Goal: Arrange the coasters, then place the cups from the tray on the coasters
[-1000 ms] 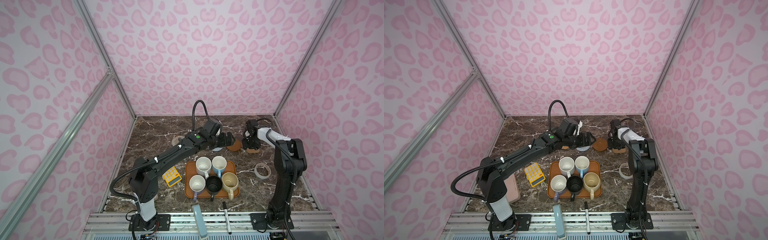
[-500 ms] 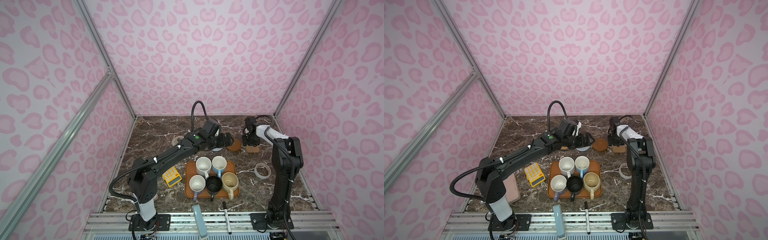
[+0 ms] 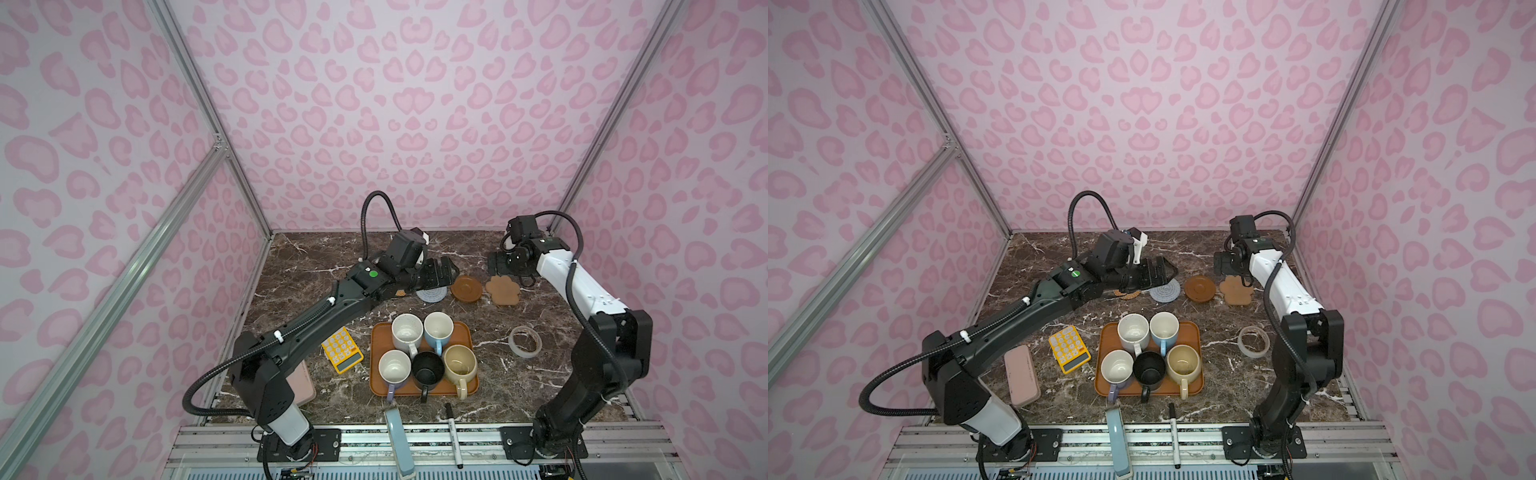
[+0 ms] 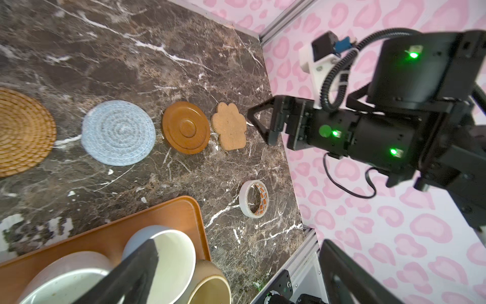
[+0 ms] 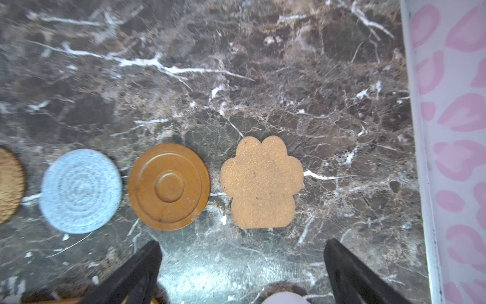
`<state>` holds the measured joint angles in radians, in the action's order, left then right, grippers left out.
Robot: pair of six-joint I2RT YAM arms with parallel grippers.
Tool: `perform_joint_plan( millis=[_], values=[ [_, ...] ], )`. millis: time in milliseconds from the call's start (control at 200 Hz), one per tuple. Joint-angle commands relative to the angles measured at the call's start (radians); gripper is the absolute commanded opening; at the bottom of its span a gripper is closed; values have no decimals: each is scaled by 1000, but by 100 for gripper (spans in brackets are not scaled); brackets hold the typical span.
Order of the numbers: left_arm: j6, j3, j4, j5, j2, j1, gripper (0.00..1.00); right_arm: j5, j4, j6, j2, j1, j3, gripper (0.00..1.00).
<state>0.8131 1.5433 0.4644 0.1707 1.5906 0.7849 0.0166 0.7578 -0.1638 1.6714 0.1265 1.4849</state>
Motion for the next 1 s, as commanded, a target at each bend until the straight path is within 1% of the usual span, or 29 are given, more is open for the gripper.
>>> perform_joint_plan(
  millis=[0, 55, 115, 170, 195, 225, 265, 295, 330, 360, 385, 430, 475, 550, 635, 680, 740, 765, 800, 830, 910, 995],
  values=[
    [-17, -50, 53, -83, -97, -8, 98, -46, -9, -9, -96, 10, -71, 99],
    [-29, -90, 53, -118, -156, -11, 98, -73, -50, 6, -162, 11, -109, 99],
    [-44, -143, 46, -153, -224, -16, 98, -69, -101, -21, -234, 12, -158, 99],
    [-21, -191, 40, -236, -286, -21, 98, -68, -170, -67, -302, 10, -217, 99],
    [0, -240, 42, -275, -309, -22, 98, -82, -206, -82, -331, 8, -245, 99],
    [20, -267, 60, -301, -346, -31, 98, -135, -241, -87, -361, 0, -276, 99],
    [-8, -310, 55, -289, -389, -53, 98, -244, -256, -76, -388, -25, -301, 99],
    [-30, -345, 35, -290, -421, -65, 98, -300, -278, -89, -405, -39, -324, 99],
    [-49, -386, 25, -300, -455, -77, 96, -338, -286, -103, -414, -48, -338, 99],
    [-37, -411, 25, -312, -484, -87, 97, -364, -275, -101, -414, -52, -337, 99],
    [-30, -427, 26, -313, -501, -99, 96, -387, -253, -90, -409, -51, -328, 99],
    [-17, -443, 28, -294, -527, -110, 95, -440, -209, -64, -394, -51, -303, 99],
    [-11, -449, 35, -277, -542, -113, 96, -463, -165, -59, -384, -42, -283, 99],
    [20, -440, 90, -283, -542, -111, 96, -476, -124, -50, -393, -2, -276, 99],
    [18, -454, 93, -288, -552, -96, 96, -436, -134, -45, -439, 72, -317, 99],
    [53, -456, 112, -288, -554, -88, 96, -402, -138, -48, -458, 115, -338, 99],
    [101, -436, 168, -251, -533, -86, 96, -366, -133, -50, -473, 169, -355, 99],
    [128, -425, 198, -236, -517, -83, 99, -354, -129, -51, -476, 191, -362, 99],
    [159, -408, 242, -220, -493, -76, 91, -338, -127, -51, -479, 220, -373, 99],
    [191, -393, 277, -212, -470, -66, 86, -322, -123, -53, -481, 246, -379, 99],
    [240, -365, 320, -190, -416, -26, 85, -304, -120, -73, -485, 295, -396, 98],
    [307, -366, 305, -168, -374, 18, 83, -304, -132, -91, -493, 349, -413, 99]
  ],
)
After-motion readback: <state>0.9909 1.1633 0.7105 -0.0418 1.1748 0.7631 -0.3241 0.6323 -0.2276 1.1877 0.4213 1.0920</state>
